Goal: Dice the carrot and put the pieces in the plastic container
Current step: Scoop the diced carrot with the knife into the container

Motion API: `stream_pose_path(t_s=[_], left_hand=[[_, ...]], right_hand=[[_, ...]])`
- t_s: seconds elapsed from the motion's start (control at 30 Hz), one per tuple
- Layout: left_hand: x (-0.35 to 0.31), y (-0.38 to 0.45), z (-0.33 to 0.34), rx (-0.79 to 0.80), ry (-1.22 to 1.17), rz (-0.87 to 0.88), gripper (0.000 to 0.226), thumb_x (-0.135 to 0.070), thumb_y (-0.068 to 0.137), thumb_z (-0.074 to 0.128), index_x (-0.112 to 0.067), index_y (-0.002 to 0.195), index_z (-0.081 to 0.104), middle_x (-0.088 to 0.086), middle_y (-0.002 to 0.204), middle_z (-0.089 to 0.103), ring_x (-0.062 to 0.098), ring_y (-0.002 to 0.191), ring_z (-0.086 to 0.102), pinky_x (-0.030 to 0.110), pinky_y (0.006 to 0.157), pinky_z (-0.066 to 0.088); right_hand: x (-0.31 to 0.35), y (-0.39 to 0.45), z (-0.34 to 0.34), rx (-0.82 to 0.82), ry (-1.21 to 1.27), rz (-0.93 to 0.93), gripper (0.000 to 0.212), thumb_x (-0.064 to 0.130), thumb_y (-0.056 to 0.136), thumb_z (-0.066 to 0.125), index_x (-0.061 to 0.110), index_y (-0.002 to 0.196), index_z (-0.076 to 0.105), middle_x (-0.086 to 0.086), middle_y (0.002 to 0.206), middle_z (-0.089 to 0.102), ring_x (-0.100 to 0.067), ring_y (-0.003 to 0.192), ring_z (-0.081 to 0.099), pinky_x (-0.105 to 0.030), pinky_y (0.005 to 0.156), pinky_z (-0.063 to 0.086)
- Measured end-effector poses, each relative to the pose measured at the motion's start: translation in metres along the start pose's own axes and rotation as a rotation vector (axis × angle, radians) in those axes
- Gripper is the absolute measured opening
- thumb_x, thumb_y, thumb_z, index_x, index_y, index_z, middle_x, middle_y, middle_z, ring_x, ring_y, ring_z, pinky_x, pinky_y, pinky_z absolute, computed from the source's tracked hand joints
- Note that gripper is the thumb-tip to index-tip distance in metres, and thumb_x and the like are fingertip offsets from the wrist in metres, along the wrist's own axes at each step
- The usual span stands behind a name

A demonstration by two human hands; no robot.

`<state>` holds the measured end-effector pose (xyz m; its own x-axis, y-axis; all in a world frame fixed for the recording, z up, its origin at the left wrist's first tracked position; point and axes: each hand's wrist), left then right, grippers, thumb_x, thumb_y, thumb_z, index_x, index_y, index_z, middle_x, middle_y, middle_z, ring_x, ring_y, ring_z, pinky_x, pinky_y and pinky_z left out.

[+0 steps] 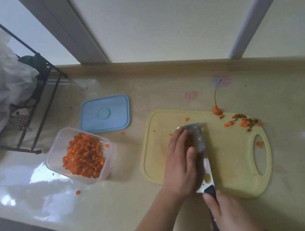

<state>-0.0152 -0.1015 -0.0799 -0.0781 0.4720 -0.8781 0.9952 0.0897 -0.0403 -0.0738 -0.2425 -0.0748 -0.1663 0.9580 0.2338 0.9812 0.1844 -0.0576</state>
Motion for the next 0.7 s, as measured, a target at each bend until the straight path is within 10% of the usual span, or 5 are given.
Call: stream_pose_path(t_s=[0.3, 0.37, 0.5, 0.7], left_hand=[[-0.006, 0.001, 0.011, 0.084, -0.071, 0.062, 0.063, -0.051, 0.107, 0.028, -0.008, 0.151, 0.043, 0.0, 0.162, 0.031, 0.008, 0.153, 0.018, 0.033, 0.125, 0.019], [-0.002, 0.001, 0.004, 0.059, -0.098, 0.093, 0.058, -0.046, 0.108, 0.031, -0.008, 0.148, 0.046, 0.004, 0.161, 0.034, 0.015, 0.153, 0.022, 0.041, 0.125, 0.021], [0.019, 0.019, -0.022, -0.051, 0.09, 0.187, 0.056, -0.042, 0.108, 0.031, -0.006, 0.147, 0.049, 0.008, 0.159, 0.039, 0.022, 0.152, 0.027, 0.043, 0.124, 0.022], [0.037, 0.039, -0.032, 0.035, 0.428, 0.073, 0.066, -0.048, 0.104, 0.02, -0.009, 0.155, 0.037, 0.005, 0.163, 0.032, 0.017, 0.154, 0.017, 0.025, 0.125, 0.005]], right_hand=[[0.002, 0.0, 0.0, 0.016, 0.059, -0.025, 0.041, 0.042, 0.094, 0.045, 0.022, 0.065, 0.065, -0.001, 0.048, 0.06, -0.006, 0.041, 0.056, -0.024, 0.052, 0.035], [0.0, 0.002, -0.002, 0.169, 0.2, 0.036, 0.064, 0.059, 0.096, 0.029, 0.015, 0.069, 0.065, -0.007, 0.055, 0.064, -0.013, 0.052, 0.063, -0.022, 0.047, 0.032], [-0.008, -0.003, 0.003, 0.302, 0.462, 0.156, 0.104, 0.091, 0.064, -0.014, 0.018, 0.083, 0.057, -0.006, 0.077, 0.068, -0.021, 0.079, 0.067, -0.027, 0.072, 0.04], [-0.003, -0.001, -0.011, 0.383, 0.487, 0.162, 0.058, 0.068, 0.088, 0.02, 0.022, 0.083, 0.054, 0.002, 0.068, 0.066, -0.006, 0.07, 0.063, -0.028, 0.082, 0.047]])
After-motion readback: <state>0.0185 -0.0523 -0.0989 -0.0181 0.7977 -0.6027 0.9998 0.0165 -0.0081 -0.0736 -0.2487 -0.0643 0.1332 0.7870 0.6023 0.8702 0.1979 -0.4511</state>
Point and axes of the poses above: each hand's wrist, its own y-axis towards the middle knuckle, its own z-axis out of the palm, x = y × z
